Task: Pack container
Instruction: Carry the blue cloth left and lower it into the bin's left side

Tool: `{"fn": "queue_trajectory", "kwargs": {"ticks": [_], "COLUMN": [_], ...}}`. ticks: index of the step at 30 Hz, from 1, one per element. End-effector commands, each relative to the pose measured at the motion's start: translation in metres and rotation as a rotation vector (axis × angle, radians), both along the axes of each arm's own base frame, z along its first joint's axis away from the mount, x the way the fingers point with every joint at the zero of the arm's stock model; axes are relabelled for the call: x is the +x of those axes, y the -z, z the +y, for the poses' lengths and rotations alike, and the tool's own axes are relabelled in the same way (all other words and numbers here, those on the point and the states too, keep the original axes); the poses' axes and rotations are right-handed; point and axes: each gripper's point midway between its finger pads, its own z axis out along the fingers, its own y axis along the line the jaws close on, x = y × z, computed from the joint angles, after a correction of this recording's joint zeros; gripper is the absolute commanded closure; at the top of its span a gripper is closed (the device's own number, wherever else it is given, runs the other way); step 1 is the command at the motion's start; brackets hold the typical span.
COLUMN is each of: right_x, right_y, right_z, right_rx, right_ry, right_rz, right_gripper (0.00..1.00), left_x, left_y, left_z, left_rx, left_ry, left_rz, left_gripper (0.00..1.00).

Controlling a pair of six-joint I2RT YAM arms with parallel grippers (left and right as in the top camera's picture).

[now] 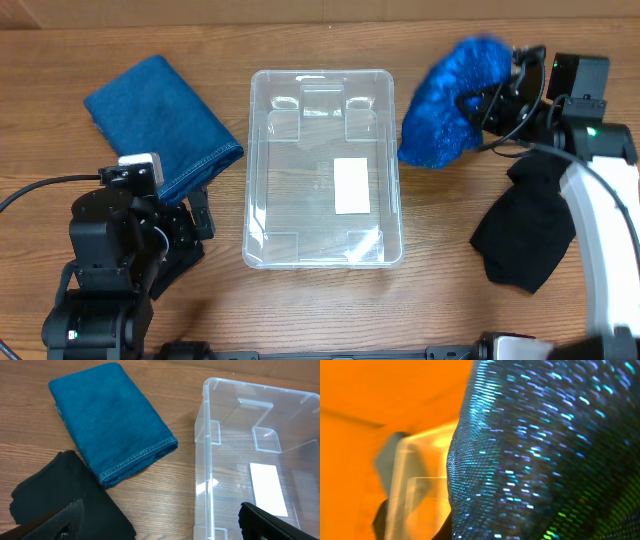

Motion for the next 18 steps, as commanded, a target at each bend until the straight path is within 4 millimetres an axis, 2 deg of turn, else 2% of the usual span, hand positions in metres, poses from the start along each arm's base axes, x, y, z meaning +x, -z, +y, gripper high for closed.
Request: {"fn": "queue_trajectory", "kwargs": {"ticks": [1, 2, 4, 8, 10, 13, 15, 18], "right_x": [-0.03, -0.043, -0.059, -0.067, -0.067, -0.062, -0.064, -0.063], "right_y": [-0.061, -0.064, -0.059, -0.026, 0.006, 0.046, 0.076, 0.106], "right_z": [0.06, 0.086, 0.125, 0.172, 0.195, 0.216, 0.24, 0.264], "right_rx": [-0.002, 0.0, -0.022, -0.109, -0.12, -0.124, -0.104, -0.11], "right_ry": [-0.189, -0.266, -0.392, -0.466, -0.522, -0.563, -0.629, -0.675], "right_rz": [-0.177, -0.191, -0.205, -0.15, -0.077, 0.015, 0.069, 0.088], "right_gripper": [0.96, 0.96, 0.96, 0.96, 0.96, 0.96, 0.96, 0.96], "left_x": [0.001, 0.001, 0.001, 0.001, 0.001, 0.001, 0.001, 0.001], "left_y": [-0.01, -0.01, -0.01, -0.009, -0.009, -0.009, -0.009, -0.009], "left_z": [0.002, 0.002, 0.002, 0.002, 0.002, 0.002, 0.002, 0.002], "left_rx": [0.023, 0.023, 0.023, 0.023, 0.023, 0.023, 0.023, 0.023], "left_ry": [0.003, 0.003, 0.003, 0.003, 0.004, 0.004, 0.004, 0.004], "left_rz": [-0.024, -0.024, -0.023, -0.022, -0.022, -0.022, -0.022, -0.022], "left_gripper": [0.0, 0.0, 0.0, 0.0, 0.0, 0.0, 0.0, 0.0]}}
